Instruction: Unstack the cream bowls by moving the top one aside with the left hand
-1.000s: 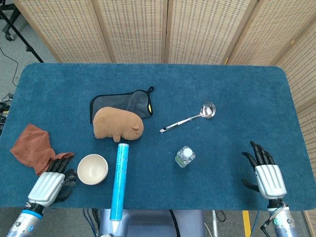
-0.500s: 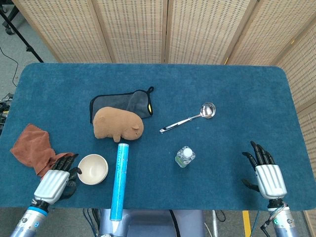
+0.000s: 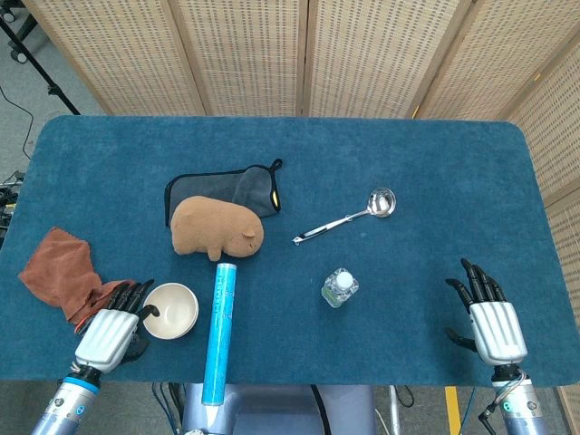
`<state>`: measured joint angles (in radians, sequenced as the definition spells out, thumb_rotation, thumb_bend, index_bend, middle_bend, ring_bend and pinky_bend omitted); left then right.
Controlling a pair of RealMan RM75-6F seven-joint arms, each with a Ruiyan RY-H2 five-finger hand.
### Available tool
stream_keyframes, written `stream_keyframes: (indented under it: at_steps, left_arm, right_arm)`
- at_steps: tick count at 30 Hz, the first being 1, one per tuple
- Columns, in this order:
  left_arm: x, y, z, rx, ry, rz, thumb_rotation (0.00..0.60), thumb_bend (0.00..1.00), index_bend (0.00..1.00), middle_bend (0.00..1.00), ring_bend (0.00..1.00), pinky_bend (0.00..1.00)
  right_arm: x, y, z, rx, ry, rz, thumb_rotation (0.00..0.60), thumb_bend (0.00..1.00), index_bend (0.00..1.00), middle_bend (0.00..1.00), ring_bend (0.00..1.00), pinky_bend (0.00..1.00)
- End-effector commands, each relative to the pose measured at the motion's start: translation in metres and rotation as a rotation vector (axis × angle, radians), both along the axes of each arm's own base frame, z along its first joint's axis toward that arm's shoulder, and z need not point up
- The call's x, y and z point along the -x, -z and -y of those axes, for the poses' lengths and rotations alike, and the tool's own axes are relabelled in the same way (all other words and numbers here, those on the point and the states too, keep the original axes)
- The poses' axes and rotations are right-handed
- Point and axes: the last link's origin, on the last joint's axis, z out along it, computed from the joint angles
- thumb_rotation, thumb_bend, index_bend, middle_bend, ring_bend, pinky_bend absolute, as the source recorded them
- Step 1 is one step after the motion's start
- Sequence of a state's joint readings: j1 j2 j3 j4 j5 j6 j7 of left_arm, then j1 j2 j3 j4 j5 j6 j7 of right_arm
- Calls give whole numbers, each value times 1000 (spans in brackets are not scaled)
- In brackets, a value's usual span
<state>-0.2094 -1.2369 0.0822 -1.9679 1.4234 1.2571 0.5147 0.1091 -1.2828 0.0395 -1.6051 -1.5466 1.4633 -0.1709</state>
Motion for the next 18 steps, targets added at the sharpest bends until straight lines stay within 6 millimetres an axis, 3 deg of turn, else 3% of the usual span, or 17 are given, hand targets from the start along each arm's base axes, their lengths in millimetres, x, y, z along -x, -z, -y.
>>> stream_keyframes:
  at_steps: [1, 18]
  left_arm:
    - [-1, 2, 1, -2, 8, -2, 600, 324, 377, 25, 0, 40]
    - [-4, 8, 6, 11, 17, 1, 600, 324, 390, 33, 0, 40]
  right_arm:
    - [0, 0, 0, 2, 0, 1, 600, 156, 217, 0, 0, 152]
    - [1, -1, 0, 2, 6, 1, 600, 156, 217, 0, 0, 152]
